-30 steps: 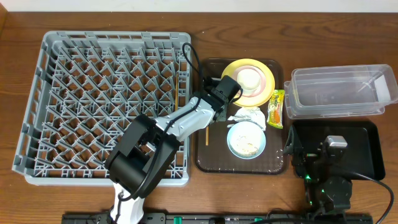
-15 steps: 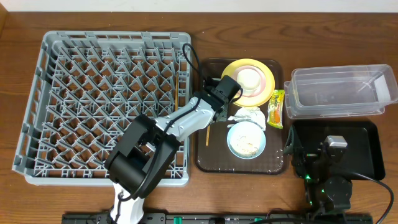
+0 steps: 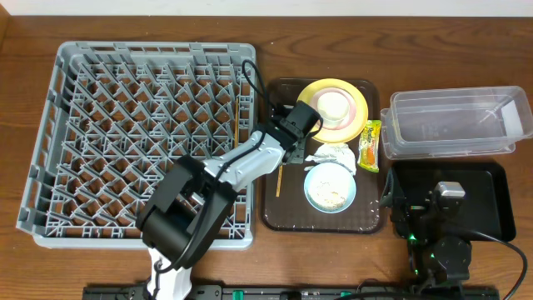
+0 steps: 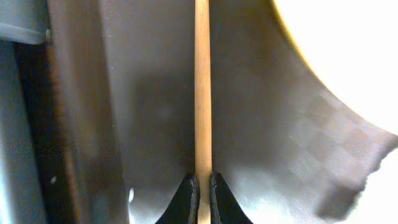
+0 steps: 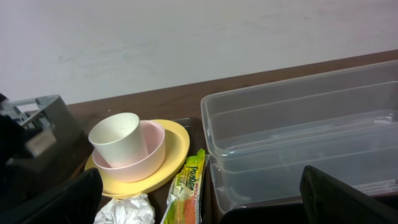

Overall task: Sort waste into correct bins and load items into the dishwasher rack
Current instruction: 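Carry the second chopstick to the rack and insert it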

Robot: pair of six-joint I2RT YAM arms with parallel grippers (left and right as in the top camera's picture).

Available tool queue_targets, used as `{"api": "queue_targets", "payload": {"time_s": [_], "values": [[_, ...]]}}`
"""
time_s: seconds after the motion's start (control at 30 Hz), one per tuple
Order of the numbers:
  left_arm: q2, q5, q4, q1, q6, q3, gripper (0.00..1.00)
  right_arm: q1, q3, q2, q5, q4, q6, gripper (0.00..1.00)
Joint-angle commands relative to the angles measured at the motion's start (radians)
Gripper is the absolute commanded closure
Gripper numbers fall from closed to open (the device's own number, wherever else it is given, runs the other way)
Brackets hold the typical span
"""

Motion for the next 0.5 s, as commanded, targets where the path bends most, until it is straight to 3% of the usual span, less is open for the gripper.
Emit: {"api": "queue_targets", "payload": {"time_s": [0.0, 0.27, 0.47], "values": [[-0.153, 0.01, -0.001, 0.023, 0.021, 0.013, 0.94, -0.006, -0.001, -0.001, 0.01, -0.003, -0.005, 0.01], [-0.406, -0.04, -0.08, 0.116, 0.079, 0.013, 0.94, -0.006, -0.001, -0.001, 0.01, -0.003, -0.005, 0.01], [-0.419, -0.087, -0.184, 0.217, 0.117, 0.011, 0.94, -0.006, -0.001, -0.001, 0.01, -0.003, -0.005, 0.01]]}}
